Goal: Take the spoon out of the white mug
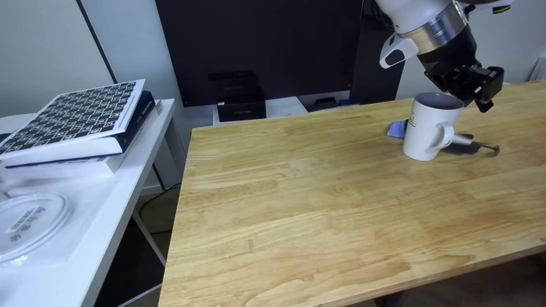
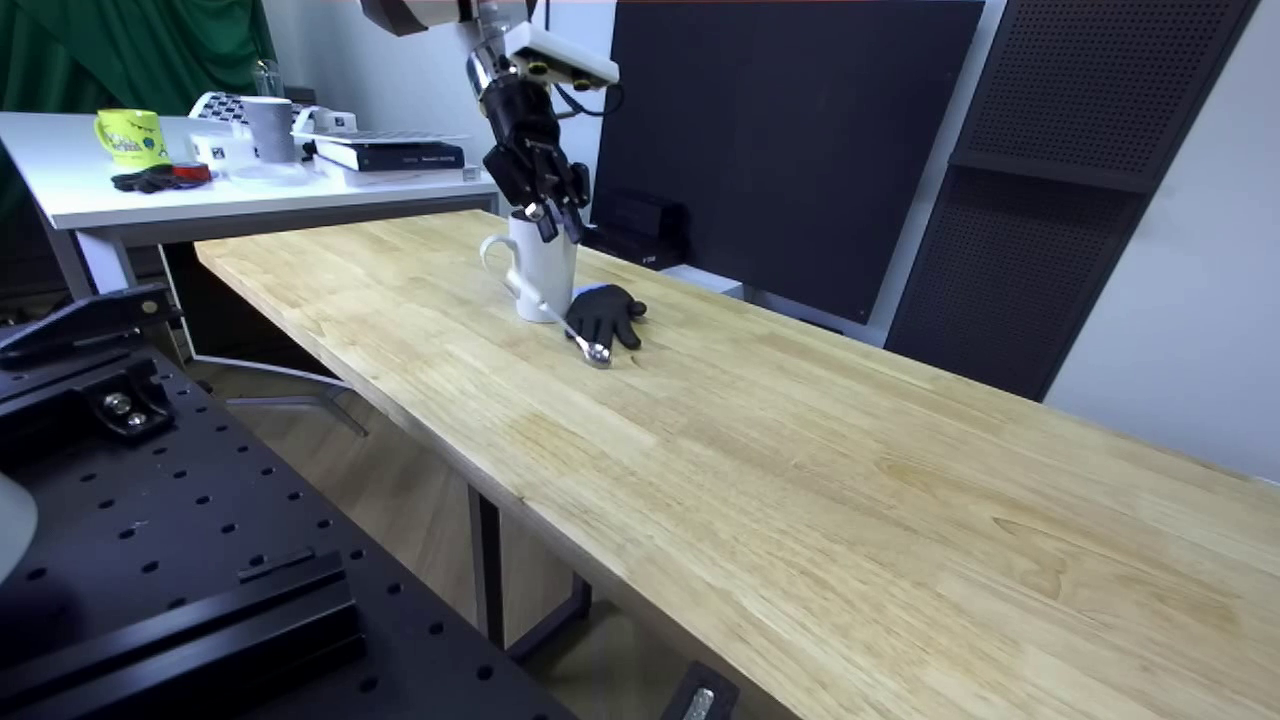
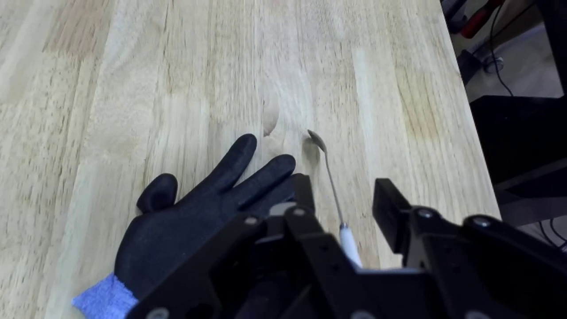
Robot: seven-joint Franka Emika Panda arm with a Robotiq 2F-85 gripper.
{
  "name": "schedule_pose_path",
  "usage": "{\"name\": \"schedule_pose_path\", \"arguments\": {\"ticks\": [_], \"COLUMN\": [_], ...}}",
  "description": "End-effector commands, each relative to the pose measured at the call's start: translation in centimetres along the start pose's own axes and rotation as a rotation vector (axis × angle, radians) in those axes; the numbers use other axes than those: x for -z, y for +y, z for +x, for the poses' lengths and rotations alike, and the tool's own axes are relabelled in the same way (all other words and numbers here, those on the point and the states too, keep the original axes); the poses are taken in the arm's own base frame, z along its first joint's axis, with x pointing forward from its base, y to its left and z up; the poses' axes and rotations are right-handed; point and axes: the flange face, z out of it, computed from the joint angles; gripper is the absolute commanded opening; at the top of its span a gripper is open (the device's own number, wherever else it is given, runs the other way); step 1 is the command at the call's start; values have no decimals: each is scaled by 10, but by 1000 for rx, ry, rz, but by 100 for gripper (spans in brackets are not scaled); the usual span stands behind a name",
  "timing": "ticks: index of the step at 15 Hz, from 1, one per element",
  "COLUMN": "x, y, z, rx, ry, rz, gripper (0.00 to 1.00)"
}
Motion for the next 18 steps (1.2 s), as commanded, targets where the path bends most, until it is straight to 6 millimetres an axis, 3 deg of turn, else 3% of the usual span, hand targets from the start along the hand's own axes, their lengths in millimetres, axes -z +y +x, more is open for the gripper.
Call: {"name": "schedule_pose_path", "arguments": {"ticks": [1, 5, 10, 18], "x": [1, 9, 32, 72], "y": [2, 5, 6, 28], "z": [-2, -18, -36, -72], "rx": [-35, -44, -63, -399], "ry": [20, 47, 71, 238], "rz": [7, 101, 177, 336], "gripper": [74, 99, 100, 100]}}
